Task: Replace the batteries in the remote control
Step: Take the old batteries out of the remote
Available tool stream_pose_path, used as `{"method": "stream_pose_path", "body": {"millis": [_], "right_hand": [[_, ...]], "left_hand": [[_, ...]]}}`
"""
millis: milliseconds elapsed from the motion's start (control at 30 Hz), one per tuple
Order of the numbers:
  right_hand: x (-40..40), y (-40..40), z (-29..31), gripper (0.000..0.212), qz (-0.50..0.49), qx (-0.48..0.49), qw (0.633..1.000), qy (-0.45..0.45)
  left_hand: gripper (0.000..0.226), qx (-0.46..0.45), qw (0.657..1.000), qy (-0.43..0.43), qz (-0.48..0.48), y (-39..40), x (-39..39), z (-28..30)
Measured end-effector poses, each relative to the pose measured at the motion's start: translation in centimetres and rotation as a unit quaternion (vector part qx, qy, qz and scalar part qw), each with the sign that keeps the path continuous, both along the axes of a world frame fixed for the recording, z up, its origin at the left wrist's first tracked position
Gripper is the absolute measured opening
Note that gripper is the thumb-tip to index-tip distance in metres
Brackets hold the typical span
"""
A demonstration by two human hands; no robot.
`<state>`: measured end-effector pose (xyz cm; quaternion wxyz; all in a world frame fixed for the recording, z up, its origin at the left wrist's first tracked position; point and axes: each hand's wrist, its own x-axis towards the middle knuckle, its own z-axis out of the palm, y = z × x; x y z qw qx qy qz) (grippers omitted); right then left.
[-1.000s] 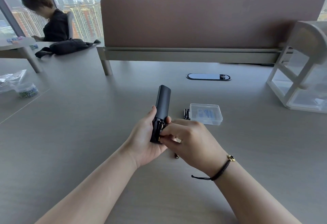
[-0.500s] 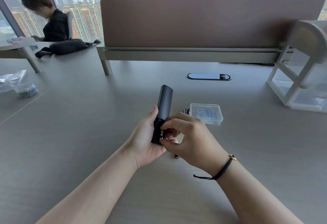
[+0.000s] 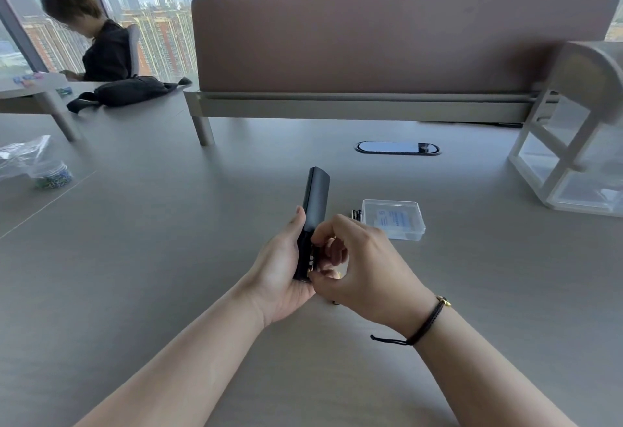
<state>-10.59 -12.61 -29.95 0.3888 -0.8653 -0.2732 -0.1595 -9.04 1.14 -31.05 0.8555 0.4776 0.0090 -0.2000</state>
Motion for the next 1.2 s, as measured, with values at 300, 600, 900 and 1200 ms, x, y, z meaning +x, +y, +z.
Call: {"method": "stream_pose_path", "body": {"millis": [300,600,900,1200], "right_hand": [[0.1,-0.6,0.2,0.034,0.031,-0.020,0.999,-0.004],[0.4,-0.6,-0.3,0.010,0.054,-0.039,0.994,-0.090],[0.3,-0.2,-0.6,0.010,0.051,-0.094,0.984,-0.144],[-0.2,0.5,-0.9,0.013,0.022,-0.122,0.973,-0.195]], "left_hand": [[0.056,-0.003,1.000,0.006,-0.009,0.1,0.1,-0.1],[0.051,-0.081,0.992,0.098,-0.010,0.5,-0.1,0.9],[0.046,-0.090,0.986,0.138,0.022,0.6,0.3,0.8],[0.049,-0.094,0.986,0.138,0.014,0.6,0.6,0.6]]}}
